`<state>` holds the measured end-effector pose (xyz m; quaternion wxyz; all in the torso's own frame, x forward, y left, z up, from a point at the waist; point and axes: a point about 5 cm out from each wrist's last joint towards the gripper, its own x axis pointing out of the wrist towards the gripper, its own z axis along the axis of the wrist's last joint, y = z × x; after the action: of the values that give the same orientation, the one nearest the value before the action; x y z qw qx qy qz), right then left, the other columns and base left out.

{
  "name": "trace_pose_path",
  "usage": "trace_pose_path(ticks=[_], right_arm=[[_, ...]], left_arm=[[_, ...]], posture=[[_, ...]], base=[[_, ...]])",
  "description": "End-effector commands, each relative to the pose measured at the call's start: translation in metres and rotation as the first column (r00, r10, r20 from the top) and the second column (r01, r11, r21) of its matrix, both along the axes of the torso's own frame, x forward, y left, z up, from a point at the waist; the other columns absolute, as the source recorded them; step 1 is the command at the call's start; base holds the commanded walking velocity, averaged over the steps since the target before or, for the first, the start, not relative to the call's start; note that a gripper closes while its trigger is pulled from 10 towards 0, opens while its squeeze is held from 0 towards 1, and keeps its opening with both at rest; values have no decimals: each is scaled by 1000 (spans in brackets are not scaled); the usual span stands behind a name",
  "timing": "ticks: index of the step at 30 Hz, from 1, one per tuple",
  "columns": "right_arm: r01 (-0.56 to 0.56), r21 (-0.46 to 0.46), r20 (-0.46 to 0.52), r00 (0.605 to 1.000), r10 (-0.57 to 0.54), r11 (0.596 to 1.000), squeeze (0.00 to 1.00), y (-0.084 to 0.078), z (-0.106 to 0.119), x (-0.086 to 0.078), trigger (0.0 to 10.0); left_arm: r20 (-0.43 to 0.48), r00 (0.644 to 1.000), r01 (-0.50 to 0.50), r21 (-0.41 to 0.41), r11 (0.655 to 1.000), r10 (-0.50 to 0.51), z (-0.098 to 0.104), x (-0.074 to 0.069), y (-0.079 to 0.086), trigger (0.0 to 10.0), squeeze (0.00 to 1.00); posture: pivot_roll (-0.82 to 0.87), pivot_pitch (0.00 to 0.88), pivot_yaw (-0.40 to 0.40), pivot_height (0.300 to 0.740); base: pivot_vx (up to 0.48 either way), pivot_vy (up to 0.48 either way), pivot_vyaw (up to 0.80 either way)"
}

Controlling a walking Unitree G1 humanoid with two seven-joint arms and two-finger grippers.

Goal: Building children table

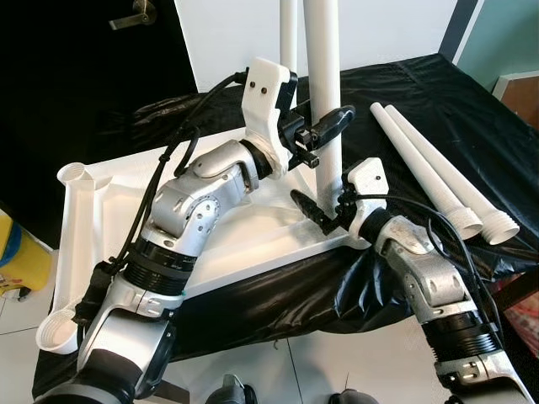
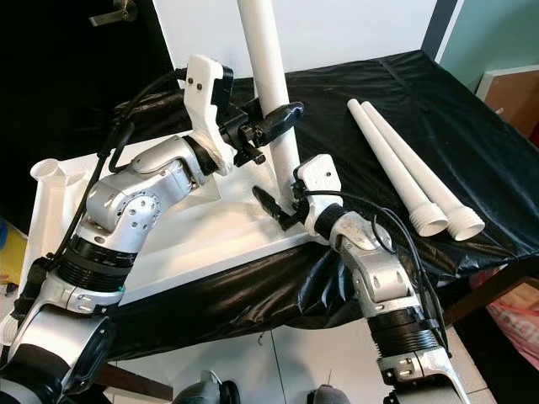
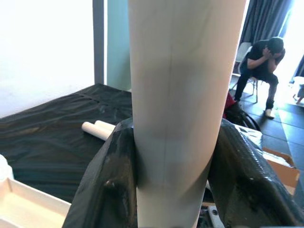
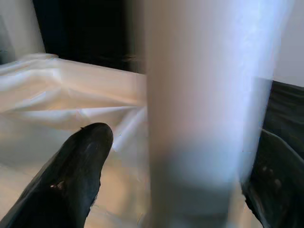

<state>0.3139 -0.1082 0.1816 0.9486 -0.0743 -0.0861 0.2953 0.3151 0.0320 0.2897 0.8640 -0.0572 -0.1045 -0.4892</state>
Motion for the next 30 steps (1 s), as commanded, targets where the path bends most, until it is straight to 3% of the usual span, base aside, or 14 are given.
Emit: trace_pose_path(ticks=[1, 15, 30], right_arm=[[47, 1, -24, 999, -47, 999, 0, 5, -7, 0, 10000], [289, 31, 2, 957, -289, 957, 0, 24, -7, 9, 10000], [353, 5, 63, 934, -352, 936, 0, 28, 3, 18, 10000]], left_arm=[[15, 999, -32, 4, 999, 32, 5, 2, -2, 10000, 0], [40, 994, -106, -17, 994, 106, 11, -1, -21, 10000, 0], [71, 994, -86, -29, 996, 88, 17, -10, -42, 10000, 0]], posture=[[-84, 54, 94, 740], [-75, 50, 90, 740], [-68, 60, 79, 740]], base=[[0, 0, 0], [0, 0, 0], [0, 0, 0]])
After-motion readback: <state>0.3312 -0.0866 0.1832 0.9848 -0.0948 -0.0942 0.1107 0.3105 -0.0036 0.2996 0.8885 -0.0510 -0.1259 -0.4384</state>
